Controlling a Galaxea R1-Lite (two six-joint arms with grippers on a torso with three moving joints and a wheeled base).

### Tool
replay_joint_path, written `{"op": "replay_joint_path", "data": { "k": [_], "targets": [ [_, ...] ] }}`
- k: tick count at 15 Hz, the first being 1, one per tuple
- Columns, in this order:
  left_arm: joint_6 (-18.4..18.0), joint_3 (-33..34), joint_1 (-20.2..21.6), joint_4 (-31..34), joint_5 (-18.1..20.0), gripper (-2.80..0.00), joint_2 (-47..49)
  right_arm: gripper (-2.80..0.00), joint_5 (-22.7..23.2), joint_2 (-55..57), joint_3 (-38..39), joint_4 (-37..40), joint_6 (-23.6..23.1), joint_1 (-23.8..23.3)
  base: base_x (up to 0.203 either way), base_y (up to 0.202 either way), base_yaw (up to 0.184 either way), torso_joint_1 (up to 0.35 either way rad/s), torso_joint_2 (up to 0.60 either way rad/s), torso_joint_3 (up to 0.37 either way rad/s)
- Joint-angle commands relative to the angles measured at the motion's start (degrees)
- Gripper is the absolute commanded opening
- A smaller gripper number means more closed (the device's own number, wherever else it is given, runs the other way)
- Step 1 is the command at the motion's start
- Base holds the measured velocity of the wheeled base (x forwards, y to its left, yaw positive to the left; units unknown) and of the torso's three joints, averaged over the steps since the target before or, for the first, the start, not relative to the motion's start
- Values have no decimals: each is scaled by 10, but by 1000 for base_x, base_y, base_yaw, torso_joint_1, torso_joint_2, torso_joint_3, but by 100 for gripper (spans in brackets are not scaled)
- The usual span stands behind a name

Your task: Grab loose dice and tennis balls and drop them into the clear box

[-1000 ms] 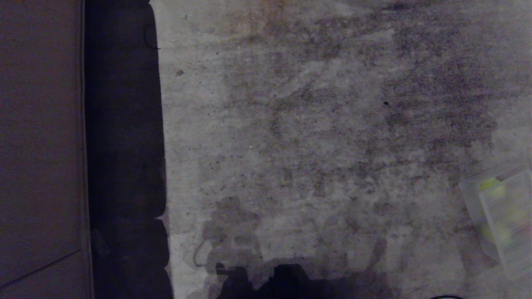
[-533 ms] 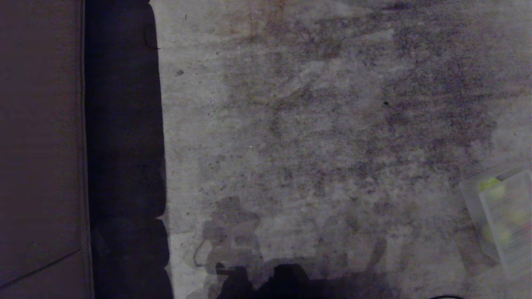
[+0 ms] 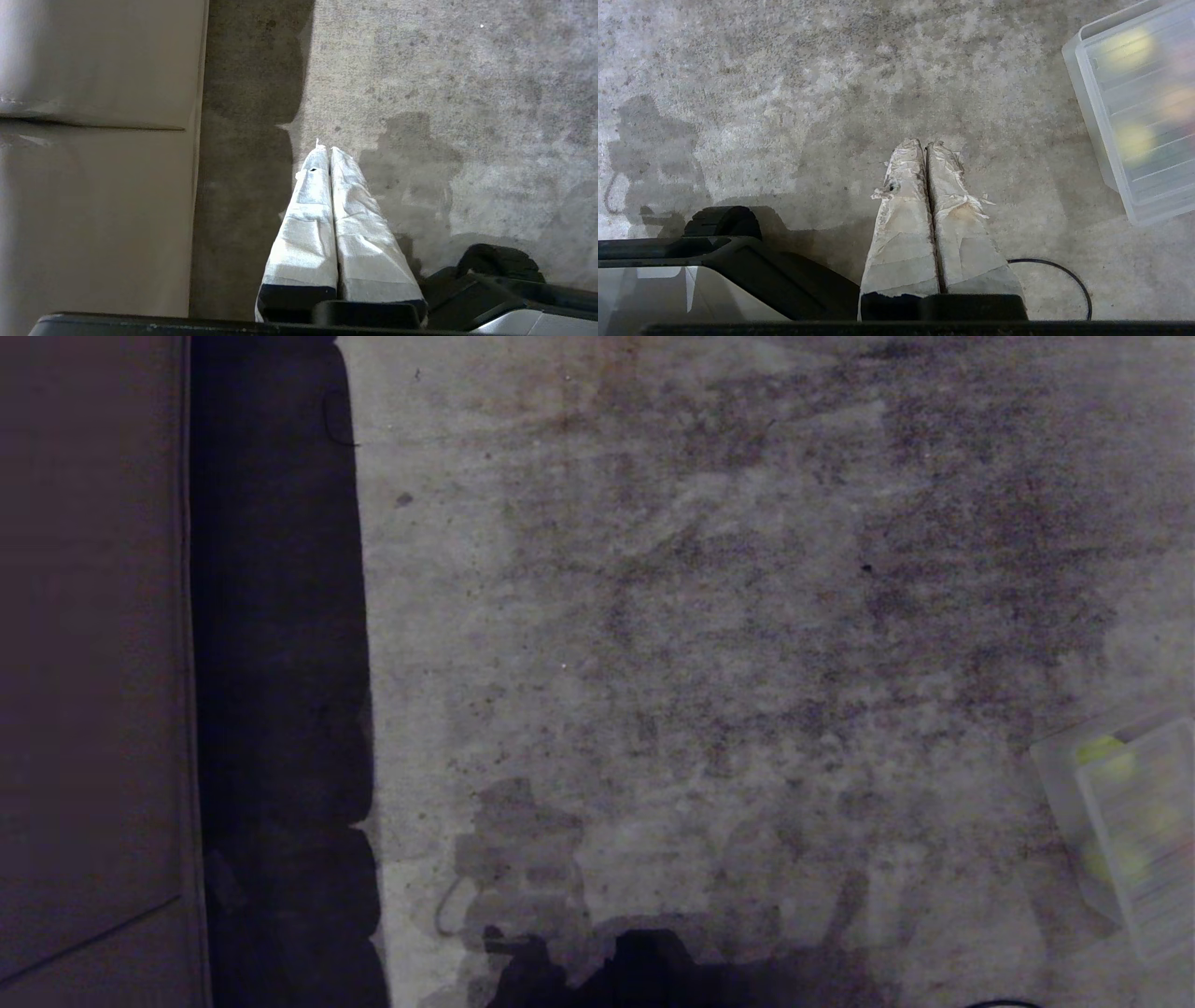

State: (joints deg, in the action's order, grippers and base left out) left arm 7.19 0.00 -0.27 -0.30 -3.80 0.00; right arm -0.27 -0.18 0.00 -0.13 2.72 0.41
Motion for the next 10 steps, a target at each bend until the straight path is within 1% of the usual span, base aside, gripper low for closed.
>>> {"op": "replay_joint_path", "data": {
  "k": [1,3,5,7,10],
  "targets": [
    [0,1,0,0,2,-280,1,-280,0,2,1,0,0,0,0,0,0,0,0,0],
    [-2,1,0,-1,1,-280,1,-280,0,2,1,0,1,0,0,0,0,0,0,0],
    [6,1,0,-1,-1,-280,1,-280,0,2,1,0,0,0,0,0,0,0,0,0],
    [0,1,0,0,2,-280,1,-280,0,2,1,0,0,0,0,0,0,0,0,0],
    [4,1,0,0,0,-280,1,-280,0,2,1,0,0,0,0,0,0,0,0,0]
  ]
}}
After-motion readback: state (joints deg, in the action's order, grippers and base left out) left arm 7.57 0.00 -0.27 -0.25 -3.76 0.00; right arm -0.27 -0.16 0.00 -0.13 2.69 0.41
